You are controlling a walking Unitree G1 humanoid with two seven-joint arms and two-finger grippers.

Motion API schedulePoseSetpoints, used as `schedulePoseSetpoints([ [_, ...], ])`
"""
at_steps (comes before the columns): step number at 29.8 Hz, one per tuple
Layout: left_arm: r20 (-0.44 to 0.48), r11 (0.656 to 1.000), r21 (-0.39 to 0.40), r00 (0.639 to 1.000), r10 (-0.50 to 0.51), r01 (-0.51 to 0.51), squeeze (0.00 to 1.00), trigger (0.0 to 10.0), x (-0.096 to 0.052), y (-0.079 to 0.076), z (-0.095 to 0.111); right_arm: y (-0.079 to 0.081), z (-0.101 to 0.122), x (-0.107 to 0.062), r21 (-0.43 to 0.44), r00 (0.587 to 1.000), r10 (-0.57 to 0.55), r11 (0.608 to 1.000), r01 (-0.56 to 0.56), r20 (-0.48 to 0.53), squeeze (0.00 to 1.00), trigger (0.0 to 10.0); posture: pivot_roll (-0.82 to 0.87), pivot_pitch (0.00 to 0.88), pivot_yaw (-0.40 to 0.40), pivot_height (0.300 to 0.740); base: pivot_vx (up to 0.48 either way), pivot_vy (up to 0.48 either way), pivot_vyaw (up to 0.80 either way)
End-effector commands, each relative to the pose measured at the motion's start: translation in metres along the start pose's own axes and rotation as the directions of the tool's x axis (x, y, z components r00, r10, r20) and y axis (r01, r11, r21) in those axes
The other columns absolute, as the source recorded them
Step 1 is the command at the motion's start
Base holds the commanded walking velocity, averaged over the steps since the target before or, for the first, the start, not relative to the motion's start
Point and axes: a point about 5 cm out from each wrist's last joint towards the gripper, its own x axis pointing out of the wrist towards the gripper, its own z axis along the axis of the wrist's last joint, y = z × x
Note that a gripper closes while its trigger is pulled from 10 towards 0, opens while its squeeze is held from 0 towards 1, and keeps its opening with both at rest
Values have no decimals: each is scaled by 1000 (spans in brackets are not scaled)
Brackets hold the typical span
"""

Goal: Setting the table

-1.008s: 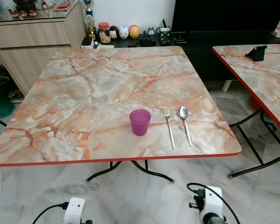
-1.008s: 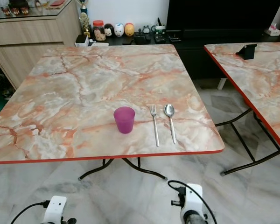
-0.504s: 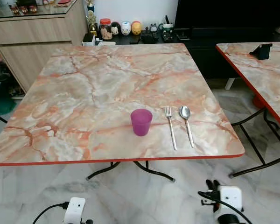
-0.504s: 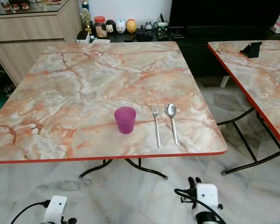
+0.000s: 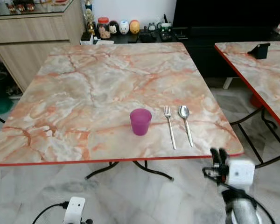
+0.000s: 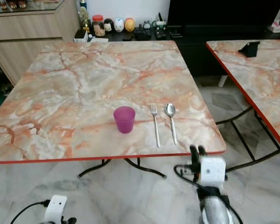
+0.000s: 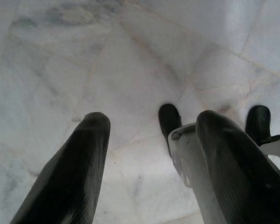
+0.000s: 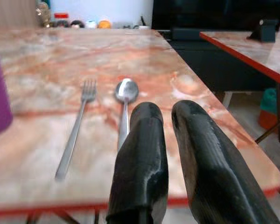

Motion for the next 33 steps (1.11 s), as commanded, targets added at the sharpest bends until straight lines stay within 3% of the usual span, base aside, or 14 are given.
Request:
schedulePoseSetpoints([
  [1,-20,1000,9,1000,8,-7,0,10000,-1,2,-4,-3,2,7,24,999,-40,999,40,-16,0,10000,-37,0,9,740,0,0,0],
  [6,-23,1000,6,1000,4,-4,0,10000,-1,1,-5,8,11,31,61,1000,-17,998,18,-9,0,10000,-32,0,8,740,0,0,0],
  [11,-44,1000,21,999,12,-11,0,10000,-1,2,-6,14,22,44,53,999,9,999,-11,31,0,10000,-22,0,0,740,218,0,0],
  [15,-49,1000,9,999,14,-14,0,10000,-1,2,-7,9,25,47,53,999,-7,999,5,36,0,10000,-22,0,1,740,297,0,794],
  [21,-50,999,-12,998,31,-32,0,10000,-1,2,-8,-2,22,46,64,999,-48,997,47,22,0,10000,-13,0,1,740,298,0,0],
  [33,-39,999,-15,999,33,-34,0,10000,-1,2,-8,0,24,50,68,998,-57,996,55,26,0,10000,-15,0,2,740,120,0,0],
])
